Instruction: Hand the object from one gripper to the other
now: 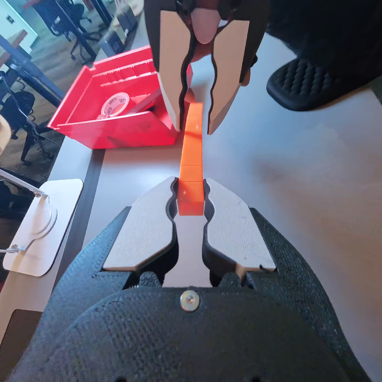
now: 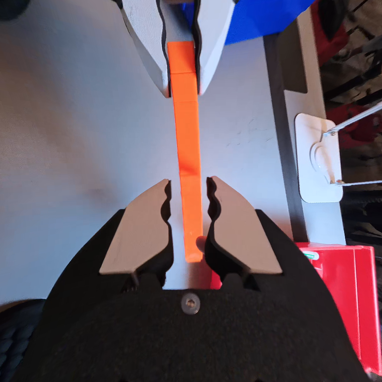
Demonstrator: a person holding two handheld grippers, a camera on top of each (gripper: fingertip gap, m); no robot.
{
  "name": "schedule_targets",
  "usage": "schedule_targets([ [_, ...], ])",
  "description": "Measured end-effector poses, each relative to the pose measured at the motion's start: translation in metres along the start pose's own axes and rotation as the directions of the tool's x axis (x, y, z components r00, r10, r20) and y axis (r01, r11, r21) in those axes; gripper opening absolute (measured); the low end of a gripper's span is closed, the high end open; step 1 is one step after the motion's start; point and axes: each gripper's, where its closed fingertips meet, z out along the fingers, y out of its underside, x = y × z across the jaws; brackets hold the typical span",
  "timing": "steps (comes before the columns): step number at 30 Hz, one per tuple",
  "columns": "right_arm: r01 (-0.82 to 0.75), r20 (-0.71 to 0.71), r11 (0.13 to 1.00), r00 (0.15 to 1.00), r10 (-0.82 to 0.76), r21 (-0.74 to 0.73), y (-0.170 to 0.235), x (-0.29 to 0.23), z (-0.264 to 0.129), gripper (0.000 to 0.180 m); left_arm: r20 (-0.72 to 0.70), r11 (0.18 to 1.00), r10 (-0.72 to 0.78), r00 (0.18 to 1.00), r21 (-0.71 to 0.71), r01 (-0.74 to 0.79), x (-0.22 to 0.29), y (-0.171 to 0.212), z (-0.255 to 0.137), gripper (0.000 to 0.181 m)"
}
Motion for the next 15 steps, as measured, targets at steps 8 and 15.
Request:
schedule_targets([
  [8, -0.201, 0.049, 0.902, 0.979, 0.197, 0.382, 0.000, 0.040, -0.039, 0.057, 0.019, 0.946, -0.134, 0.991, 0.299, 0.123, -0.029, -0.019, -0.064, 0.022],
  [15, -0.303, 0.178, 0.806, 0.953, 0.245, 0.509, -0.019, 0.037, 0.012, 0.063, 0.037, 0.858, -0.155, 0.987, 0.500, 0.116, -0.037, -0.044, -0.111, 0.022],
])
